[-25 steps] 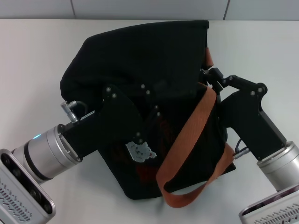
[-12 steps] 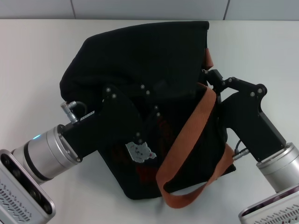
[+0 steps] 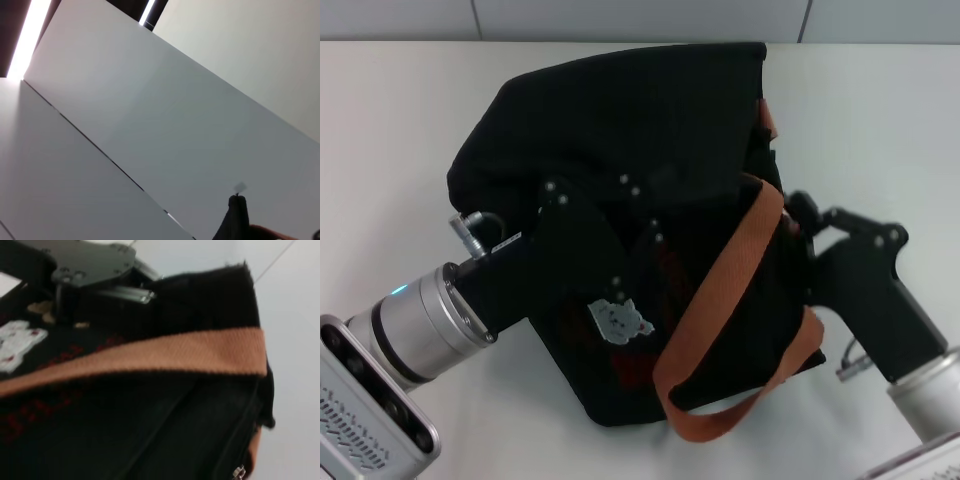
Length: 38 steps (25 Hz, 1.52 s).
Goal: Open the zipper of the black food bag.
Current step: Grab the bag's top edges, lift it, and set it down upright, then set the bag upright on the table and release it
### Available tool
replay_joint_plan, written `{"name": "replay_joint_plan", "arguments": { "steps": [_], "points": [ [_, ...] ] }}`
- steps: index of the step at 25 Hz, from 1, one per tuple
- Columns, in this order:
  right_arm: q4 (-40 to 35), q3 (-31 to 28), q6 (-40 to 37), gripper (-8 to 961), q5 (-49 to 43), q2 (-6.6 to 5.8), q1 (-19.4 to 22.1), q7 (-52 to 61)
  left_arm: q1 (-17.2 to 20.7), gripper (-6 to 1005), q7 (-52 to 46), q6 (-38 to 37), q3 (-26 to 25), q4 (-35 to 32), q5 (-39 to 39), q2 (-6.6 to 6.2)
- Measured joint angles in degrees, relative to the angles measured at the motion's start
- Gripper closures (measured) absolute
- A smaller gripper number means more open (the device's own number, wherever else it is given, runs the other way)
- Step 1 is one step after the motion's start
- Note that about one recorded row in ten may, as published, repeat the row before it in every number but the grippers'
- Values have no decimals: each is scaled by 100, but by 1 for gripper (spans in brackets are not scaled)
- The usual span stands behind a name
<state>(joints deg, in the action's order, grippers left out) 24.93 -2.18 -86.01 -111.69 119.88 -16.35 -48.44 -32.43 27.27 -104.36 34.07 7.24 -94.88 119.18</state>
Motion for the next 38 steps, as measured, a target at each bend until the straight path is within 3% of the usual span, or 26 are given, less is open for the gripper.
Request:
{"name": "replay_joint_plan", "arguments": {
  "steps": [11,16,20,21,27,33,38],
  "points": [
    [-262,-88,365,858,39,0,692,6,-9,898,-83,25,-299,93,-9,0],
    [-420,-98,-377,839,58,0,831,522,9,895,-292,54,-668,257,-12,-1],
    [-609,-108,-1223,824,73,-6,914,1568,160,892,-355,58,-1157,707,-11,0],
    [-744,-130,-1702,820,76,-14,934,2258,232,892,-391,58,-1232,793,-11,0],
    [-1284,-146,-2422,601,73,-36,861,4214,750,888,-1177,86,-1419,820,-10,0],
    [-1993,46,-2749,468,-190,-53,611,6063,1185,884,-2296,210,-1365,483,-14,-5],
    [-2239,394,-2727,358,-717,-50,369,6423,1401,881,-2673,274,-1252,287,-26,-13]
  ]
}}
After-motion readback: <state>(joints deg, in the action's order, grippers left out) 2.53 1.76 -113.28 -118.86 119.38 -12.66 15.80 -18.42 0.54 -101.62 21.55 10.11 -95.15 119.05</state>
